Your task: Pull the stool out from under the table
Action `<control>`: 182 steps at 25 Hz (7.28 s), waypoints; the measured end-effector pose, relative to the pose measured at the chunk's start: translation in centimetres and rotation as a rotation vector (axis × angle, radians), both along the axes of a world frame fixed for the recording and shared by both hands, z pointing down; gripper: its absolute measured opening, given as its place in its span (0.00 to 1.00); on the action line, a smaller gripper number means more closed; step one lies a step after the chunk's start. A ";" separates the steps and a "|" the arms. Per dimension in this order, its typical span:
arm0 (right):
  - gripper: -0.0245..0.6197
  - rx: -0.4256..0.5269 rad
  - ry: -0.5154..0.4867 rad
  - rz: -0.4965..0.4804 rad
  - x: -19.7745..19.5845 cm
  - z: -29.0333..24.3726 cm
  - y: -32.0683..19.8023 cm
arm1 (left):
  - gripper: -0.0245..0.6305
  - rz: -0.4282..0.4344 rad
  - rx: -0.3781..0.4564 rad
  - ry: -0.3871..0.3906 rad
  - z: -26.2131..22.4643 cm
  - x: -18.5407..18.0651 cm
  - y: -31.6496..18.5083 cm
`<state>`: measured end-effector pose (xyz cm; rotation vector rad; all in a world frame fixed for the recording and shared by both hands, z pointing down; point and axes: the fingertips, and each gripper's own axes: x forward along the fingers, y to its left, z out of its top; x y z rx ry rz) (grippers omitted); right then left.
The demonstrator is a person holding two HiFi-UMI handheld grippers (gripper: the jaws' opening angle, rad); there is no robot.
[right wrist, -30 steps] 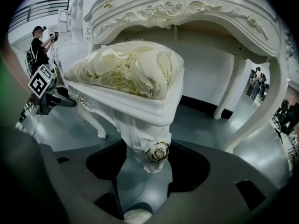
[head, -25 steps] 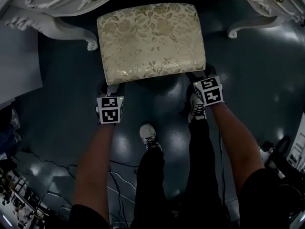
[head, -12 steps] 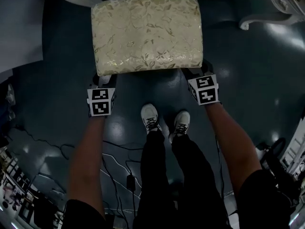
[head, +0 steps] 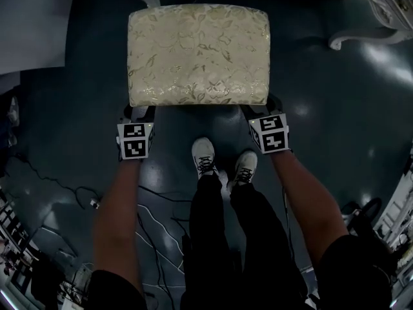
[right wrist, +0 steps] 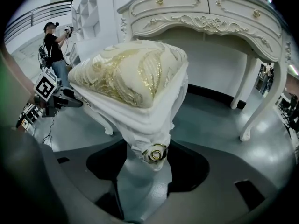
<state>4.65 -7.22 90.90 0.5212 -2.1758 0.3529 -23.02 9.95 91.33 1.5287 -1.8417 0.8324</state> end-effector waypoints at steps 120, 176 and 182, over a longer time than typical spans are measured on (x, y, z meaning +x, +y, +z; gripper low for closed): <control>0.08 -0.216 -0.395 -0.220 8.9 -65.4 2.9 | 0.05 0.040 0.119 0.371 -64.5 31.0 -6.9; 0.08 -0.149 -0.346 -0.042 -6.3 -66.9 27.8 | 0.05 0.302 0.239 0.512 -66.4 15.3 12.4; 0.08 -0.143 -0.343 -0.049 -6.0 -66.9 28.2 | 0.05 0.314 0.241 0.504 -66.5 15.7 12.8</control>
